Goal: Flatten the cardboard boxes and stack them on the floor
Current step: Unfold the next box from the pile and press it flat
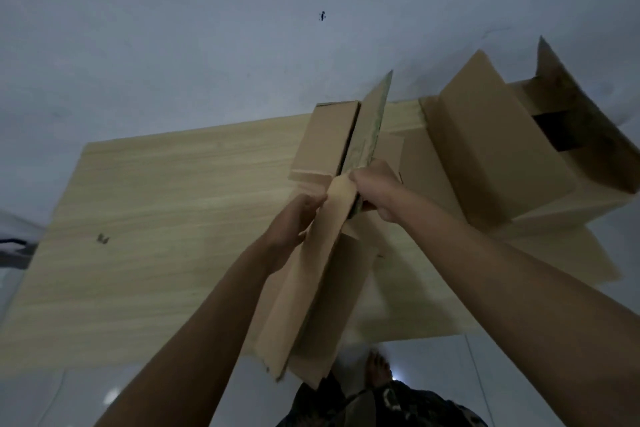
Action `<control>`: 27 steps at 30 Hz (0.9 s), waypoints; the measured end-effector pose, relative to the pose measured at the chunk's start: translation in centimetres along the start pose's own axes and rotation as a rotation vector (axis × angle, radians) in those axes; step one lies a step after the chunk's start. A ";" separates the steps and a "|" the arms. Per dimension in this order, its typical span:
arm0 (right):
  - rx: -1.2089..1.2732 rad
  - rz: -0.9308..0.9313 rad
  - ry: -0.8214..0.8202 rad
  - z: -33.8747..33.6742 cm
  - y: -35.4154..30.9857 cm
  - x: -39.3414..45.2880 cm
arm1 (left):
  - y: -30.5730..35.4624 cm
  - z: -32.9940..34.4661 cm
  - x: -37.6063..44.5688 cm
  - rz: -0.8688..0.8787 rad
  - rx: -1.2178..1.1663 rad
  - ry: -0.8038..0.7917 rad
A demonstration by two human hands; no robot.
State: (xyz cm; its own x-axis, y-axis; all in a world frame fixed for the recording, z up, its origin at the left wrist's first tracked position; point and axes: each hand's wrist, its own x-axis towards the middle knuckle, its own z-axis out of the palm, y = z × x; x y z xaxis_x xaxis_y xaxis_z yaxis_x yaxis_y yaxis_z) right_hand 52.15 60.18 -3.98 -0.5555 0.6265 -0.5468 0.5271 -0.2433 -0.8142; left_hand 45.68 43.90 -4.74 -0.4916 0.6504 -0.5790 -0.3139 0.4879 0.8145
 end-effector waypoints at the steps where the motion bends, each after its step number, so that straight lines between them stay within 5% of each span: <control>1: 0.044 -0.018 -0.010 -0.3 -0.1 0.1 | -0.5 -0.2 0.0 -0.027 0.011 0.055; 8: 0.409 -0.247 -0.249 -1.6 -3.4 -1.9 | -5.3 -5.6 1.1 -0.146 -0.113 0.391; 13: 0.427 -0.235 -0.306 -1.9 -4.3 -1.8 | -4.3 -8.7 -0.5 -0.235 -0.199 0.172; 16: 0.385 -0.240 -0.223 -1.9 -3.7 -1.0 | -4.6 -10.3 -0.8 -0.225 -0.241 0.190; 22: -0.011 -0.258 0.016 -1.5 0.1 1.4 | -6.4 -11.7 -0.9 -0.165 -0.105 0.579; 27: -0.158 -0.224 0.134 -1.8 3.2 3.6 | -7.1 -11.0 1.1 -0.172 -0.103 0.594</control>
State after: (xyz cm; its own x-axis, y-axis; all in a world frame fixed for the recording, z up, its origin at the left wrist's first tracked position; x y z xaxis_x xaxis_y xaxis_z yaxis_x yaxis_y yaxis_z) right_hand 53.02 62.97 -8.23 -0.5848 0.7465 -0.3174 0.5000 0.0236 -0.8657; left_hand 38.44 34.75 -10.72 -0.7851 0.1185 -0.6079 -0.4912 0.4788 0.7277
